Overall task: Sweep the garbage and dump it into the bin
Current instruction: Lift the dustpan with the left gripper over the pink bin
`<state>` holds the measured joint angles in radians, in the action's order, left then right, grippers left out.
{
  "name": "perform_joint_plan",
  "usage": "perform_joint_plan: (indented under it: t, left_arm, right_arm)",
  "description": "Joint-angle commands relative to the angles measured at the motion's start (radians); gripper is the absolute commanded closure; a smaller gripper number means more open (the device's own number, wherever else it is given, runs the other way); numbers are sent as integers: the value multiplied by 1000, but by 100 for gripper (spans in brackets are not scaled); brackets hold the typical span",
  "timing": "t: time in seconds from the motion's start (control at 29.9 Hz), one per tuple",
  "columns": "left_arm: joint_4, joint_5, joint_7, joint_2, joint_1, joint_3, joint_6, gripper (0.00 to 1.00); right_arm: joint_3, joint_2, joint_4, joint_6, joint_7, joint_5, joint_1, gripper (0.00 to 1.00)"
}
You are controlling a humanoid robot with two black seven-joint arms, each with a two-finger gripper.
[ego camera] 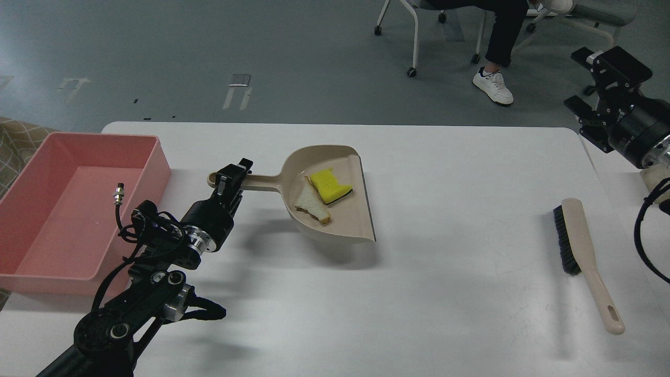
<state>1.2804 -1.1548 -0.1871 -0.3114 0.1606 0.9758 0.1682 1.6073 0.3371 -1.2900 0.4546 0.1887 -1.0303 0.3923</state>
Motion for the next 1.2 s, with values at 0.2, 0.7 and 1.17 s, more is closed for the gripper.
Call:
perform_joint_plan:
  t: [0.2, 0.7, 1.17]
  left_arm:
    - [85, 130, 0, -107, 5, 20, -7, 100]
    - [207, 265, 9, -267, 2, 66, -42, 100]
    - [228, 412, 17, -400, -128, 305, -289, 100]
  right_arm:
    - [17, -38, 74, -109, -9, 321, -44, 0]
    - [16, -38, 98, -97, 0, 432, -130, 0]
    - [17, -36, 135, -94, -2, 432, -151, 0]
